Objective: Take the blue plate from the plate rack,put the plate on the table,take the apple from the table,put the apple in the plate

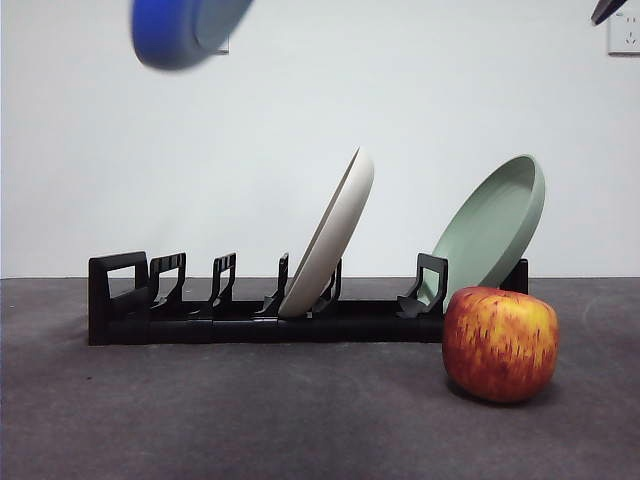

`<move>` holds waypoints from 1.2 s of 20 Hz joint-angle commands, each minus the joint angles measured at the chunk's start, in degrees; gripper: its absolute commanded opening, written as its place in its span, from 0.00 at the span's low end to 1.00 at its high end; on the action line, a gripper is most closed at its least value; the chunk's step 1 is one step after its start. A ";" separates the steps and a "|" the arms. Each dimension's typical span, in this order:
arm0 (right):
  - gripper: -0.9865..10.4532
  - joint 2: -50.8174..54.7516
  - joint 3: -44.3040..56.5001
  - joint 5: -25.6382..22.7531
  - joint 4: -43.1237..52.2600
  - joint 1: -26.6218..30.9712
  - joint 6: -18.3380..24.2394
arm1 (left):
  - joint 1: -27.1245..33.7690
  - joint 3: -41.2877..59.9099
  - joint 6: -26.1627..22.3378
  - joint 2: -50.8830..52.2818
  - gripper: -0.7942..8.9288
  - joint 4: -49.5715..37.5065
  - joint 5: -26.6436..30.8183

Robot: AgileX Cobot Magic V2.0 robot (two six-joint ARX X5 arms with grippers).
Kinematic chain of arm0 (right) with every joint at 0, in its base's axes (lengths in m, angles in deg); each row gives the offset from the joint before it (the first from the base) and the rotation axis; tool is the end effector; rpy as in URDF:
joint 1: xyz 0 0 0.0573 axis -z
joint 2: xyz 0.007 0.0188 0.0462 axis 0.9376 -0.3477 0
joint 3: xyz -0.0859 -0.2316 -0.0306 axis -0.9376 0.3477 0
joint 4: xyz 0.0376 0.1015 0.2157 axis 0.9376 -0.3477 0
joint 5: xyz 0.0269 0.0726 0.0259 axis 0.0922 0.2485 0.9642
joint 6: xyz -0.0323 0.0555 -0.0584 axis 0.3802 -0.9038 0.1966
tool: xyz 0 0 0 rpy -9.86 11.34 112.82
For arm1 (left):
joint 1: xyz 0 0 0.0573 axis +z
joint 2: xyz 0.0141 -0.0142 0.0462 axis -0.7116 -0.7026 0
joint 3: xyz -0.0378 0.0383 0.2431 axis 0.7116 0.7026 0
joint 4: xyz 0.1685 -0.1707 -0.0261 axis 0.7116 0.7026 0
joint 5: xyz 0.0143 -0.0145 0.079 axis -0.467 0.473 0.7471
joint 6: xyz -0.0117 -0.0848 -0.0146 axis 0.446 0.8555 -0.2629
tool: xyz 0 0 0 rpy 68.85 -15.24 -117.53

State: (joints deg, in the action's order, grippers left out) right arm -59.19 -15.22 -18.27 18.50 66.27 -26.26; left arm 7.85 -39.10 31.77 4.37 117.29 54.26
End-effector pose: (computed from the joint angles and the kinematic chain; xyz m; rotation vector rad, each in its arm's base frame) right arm 0.1952 0.0415 0.2915 0.2255 0.7317 0.4183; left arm 0.1952 -0.1699 0.4133 0.0911 0.5811 -0.8372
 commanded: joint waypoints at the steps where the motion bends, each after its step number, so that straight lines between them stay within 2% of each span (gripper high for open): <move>1: 0.56 -0.09 -0.17 -0.13 0.13 -0.13 0.55 | -6.51 -0.07 -1.95 2.34 0.07 5.05 6.29; 2: 0.61 -0.09 -0.17 -0.13 0.13 -0.13 0.55 | -9.90 -0.04 -1.75 2.58 0.07 7.48 9.62; 6: 0.61 -0.09 -0.17 -0.07 0.04 -0.15 0.50 | -23.65 1.22 2.49 0.90 0.07 14.34 22.95; 8: 0.61 -0.09 -0.17 -0.11 0.02 -0.13 0.50 | -29.64 3.76 5.79 -0.20 0.07 14.19 27.10; 11: 0.61 -0.07 -0.17 -0.11 -0.31 -0.13 0.50 | -35.08 9.35 9.94 -2.21 0.07 12.98 30.69; 14: 0.61 -0.07 -0.17 -0.15 -0.35 -0.13 0.48 | -37.09 15.85 11.63 -4.94 0.07 10.56 30.84; 20: 0.61 -0.07 -0.17 -0.15 -1.53 -0.13 0.46 | -37.46 31.08 11.32 -11.87 0.07 -3.21 30.86; 21: 0.61 -0.07 -0.17 -0.15 -1.99 -0.13 0.46 | -37.35 33.07 10.71 -13.64 0.07 -5.73 31.85; 24: 0.61 -0.07 -0.17 -0.13 -3.58 -0.15 0.55 | -36.81 35.39 4.26 -19.87 0.07 -10.56 34.32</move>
State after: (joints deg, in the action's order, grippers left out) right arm -59.19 -15.22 -18.29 14.69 66.23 -26.24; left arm -29.11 -4.10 38.81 -15.14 107.11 88.11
